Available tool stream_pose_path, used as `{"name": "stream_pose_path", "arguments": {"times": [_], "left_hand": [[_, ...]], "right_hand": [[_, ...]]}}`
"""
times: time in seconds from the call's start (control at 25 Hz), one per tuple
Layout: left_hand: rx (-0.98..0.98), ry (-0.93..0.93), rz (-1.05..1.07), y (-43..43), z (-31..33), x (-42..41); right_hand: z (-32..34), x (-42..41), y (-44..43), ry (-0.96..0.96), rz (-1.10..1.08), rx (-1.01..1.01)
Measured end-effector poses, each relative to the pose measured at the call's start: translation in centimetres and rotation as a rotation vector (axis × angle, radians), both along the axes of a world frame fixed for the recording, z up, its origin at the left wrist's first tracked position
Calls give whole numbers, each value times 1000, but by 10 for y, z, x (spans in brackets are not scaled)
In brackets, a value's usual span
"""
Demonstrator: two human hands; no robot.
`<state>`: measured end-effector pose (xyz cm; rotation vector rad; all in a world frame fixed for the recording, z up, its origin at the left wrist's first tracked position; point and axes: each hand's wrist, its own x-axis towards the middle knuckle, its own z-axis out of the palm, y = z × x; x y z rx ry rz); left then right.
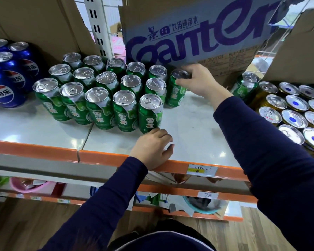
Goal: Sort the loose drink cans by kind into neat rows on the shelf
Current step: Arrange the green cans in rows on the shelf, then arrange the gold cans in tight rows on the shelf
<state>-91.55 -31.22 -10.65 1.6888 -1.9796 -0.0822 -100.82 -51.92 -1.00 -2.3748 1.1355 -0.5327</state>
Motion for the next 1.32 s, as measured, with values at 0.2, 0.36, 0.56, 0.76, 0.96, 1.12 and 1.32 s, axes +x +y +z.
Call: {"name": "stream_pose_path", "arguments": {"times": [0.2, 0.36, 0.56, 0.76, 0.96, 1.12, 1.32], "left_hand": [[-8, -9, 4, 0, 0, -1], [-25, -13, 22, -1, -1, -3], [-22, -51, -16, -1, -2, -2], [30, -43, -35, -5, 1, -2], [59, 66, -112, -28, 19, -32], [77, 31, -169, -84, 42, -65], [79, 12, -142, -172, 76, -101]], "right_hand": [[-5, -5, 4, 54, -29, -24], [-7, -16, 16, 36, -16, -7], [-11, -57, 46, -59, -110, 60], [-17, -129, 77, -38, -255, -5], [-12, -200, 67, 113, -417, -241], [-8, -232, 37, 221, -388, -156], [-1, -243, 11, 335, -203, -131]]}}
